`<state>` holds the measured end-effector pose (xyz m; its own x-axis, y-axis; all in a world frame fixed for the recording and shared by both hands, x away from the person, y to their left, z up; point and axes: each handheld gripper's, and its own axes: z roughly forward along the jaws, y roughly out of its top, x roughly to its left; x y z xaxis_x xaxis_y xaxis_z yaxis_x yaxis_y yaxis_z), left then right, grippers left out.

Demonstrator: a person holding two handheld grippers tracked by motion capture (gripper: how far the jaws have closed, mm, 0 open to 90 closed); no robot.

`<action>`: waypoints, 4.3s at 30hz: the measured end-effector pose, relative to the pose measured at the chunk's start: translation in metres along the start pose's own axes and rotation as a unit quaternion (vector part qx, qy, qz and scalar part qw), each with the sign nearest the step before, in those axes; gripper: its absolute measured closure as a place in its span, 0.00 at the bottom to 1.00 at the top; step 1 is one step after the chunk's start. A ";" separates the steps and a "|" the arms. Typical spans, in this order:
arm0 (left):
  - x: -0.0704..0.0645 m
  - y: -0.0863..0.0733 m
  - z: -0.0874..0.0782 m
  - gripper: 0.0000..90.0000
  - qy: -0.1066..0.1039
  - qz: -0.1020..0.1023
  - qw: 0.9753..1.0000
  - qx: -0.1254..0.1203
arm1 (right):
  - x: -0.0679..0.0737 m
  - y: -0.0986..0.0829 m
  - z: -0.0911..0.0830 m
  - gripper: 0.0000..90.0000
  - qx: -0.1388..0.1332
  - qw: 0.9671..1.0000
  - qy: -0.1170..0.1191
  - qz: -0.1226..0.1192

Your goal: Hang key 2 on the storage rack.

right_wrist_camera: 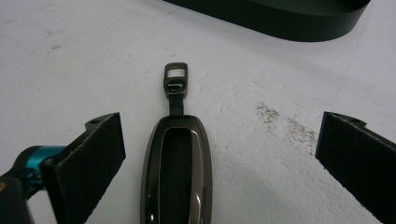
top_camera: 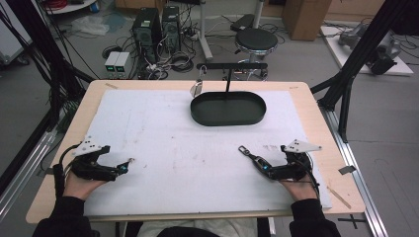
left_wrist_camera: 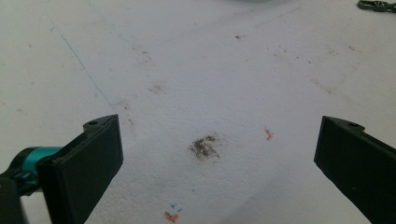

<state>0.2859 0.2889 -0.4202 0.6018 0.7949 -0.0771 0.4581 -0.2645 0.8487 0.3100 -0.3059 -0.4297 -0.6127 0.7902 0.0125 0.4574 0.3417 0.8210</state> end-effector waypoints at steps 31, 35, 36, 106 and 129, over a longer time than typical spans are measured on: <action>0.001 -0.026 -0.011 0.02 0.009 -0.006 1.000 -0.003 | 0.019 0.053 0.032 0.01 0.061 0.997 0.037 -0.043; 0.002 -0.026 -0.011 0.02 0.007 -0.006 1.000 -0.005 | 0.020 0.060 0.039 0.01 0.075 0.995 0.037 -0.049; 0.001 -0.026 -0.011 0.02 0.007 -0.006 1.000 -0.005 | 0.020 0.061 0.041 0.01 0.080 0.995 0.037 -0.051; 0.000 -0.028 -0.011 0.02 0.002 0.000 1.000 0.003 | 0.001 0.106 0.030 0.96 0.122 0.990 0.061 0.029; 0.002 -0.028 -0.012 0.02 0.002 -0.002 1.000 -0.001 | 0.005 0.169 0.046 0.96 0.072 0.995 0.065 0.019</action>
<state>0.2665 0.3042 -0.4380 0.5968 0.7985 -0.0784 0.4592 -0.2598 0.8495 0.4134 -0.2205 -0.3174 -0.6672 0.7348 0.1221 0.5629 0.3900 0.7287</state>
